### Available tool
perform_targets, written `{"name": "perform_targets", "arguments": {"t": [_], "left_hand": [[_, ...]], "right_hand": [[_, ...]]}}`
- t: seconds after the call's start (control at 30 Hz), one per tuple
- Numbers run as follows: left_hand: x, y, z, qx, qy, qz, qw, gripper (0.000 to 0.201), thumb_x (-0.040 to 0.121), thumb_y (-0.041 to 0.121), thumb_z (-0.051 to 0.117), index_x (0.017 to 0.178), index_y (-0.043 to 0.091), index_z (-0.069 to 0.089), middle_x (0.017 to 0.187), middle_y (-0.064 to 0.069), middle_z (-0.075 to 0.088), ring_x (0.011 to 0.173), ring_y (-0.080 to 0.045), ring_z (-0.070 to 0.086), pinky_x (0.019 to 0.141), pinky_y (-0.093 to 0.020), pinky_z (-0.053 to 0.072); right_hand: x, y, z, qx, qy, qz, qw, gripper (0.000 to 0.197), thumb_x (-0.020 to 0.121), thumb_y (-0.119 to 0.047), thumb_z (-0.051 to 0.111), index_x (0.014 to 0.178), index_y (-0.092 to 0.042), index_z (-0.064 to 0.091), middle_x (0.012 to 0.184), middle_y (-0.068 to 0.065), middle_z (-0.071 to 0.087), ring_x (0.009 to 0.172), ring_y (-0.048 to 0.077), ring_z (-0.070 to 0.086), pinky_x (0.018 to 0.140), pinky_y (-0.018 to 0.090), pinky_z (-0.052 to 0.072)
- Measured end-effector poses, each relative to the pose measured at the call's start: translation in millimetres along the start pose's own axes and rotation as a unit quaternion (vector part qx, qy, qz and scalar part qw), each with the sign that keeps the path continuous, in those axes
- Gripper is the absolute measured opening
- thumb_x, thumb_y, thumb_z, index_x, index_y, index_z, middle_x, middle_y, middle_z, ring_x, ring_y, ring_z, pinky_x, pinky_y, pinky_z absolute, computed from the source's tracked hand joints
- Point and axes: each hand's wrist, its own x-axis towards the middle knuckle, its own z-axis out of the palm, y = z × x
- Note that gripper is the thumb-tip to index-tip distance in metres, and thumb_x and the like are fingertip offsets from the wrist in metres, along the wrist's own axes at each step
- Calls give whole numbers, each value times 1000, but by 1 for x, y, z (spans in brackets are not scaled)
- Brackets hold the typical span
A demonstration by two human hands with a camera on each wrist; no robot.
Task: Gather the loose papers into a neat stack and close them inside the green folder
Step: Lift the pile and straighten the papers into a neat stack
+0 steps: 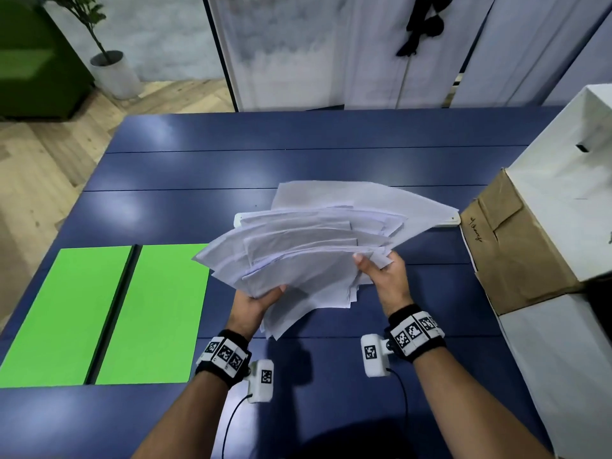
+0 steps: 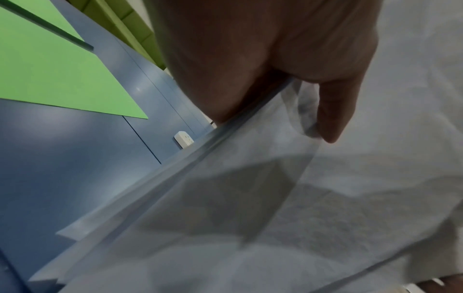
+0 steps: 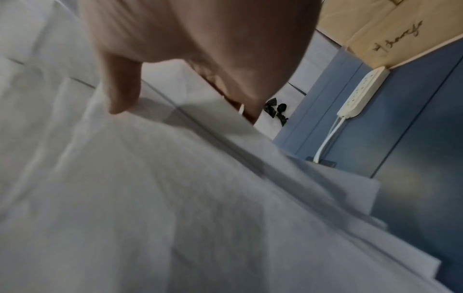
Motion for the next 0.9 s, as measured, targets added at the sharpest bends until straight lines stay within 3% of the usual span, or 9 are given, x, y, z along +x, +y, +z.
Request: {"name": "perform_targets", "arguments": {"t": [0.1,0.2,0.27,0.37,0.5,0.6,0.67,0.73,0.9], "left_hand": [[0,2,4,-11,-5,-1,1000,46,67,10,80,109,23,65,96,15,77,90,0,71,77,-15,54],[-1,2,4,-21,-16,0,1000,47,68,8,78,109,25,65,97,15,77,90,-1,71,77,-16,55],[-1,4,3,-25,-23,0,999,51,64,13,83,110,26,65,101,13,77,94,-4,70,79,-19,56],[-2,5,3,-36,-29,-5,999,60,57,23,86,113,23,65,105,10,77,97,-8,71,80,-21,56],[0,3,2,-44,-34,-15,998,62,66,11,86,123,15,63,115,-4,75,105,-23,71,83,-30,58],[0,2,3,-48,-40,-15,998,58,70,4,82,124,14,62,116,-6,74,105,-23,71,85,-33,58],[-1,2,5,-41,-41,-15,998,56,69,5,82,121,14,63,112,-3,75,102,-19,72,86,-32,58],[-3,2,7,-35,-45,-18,998,51,68,4,81,115,15,65,106,2,77,98,-15,72,82,-26,58],[-7,2,11,-29,-48,-29,998,47,66,5,80,108,20,67,99,10,78,92,-6,72,77,-18,56]], "right_hand": [[-4,-19,15,46,46,-33,997,28,79,-26,84,90,-8,66,66,-12,71,64,1,66,62,18,52],[-6,-34,29,63,71,-56,994,34,73,-54,77,71,-21,66,57,-16,58,54,3,51,52,17,42],[-7,-40,37,65,93,-77,991,33,79,-51,71,66,-21,61,61,-18,55,59,2,49,59,18,43],[-6,-45,42,65,110,-76,989,26,87,-34,72,91,-8,71,84,-3,72,82,12,65,80,32,53],[-2,-42,43,24,125,-55,990,38,88,-20,70,119,1,65,112,18,74,104,28,71,98,49,54],[-4,-45,45,27,128,-52,990,43,89,-27,71,121,0,65,116,18,74,103,20,71,97,42,55],[-7,-49,49,23,139,-59,988,57,84,-43,76,126,-7,63,118,7,75,107,11,70,95,32,54],[-8,-52,51,18,151,-64,986,68,79,-50,81,133,-16,59,121,-3,74,113,9,69,99,31,52],[-5,-50,51,-7,190,-63,980,54,80,-29,81,128,-17,60,111,-5,76,99,9,73,95,39,56]]}}
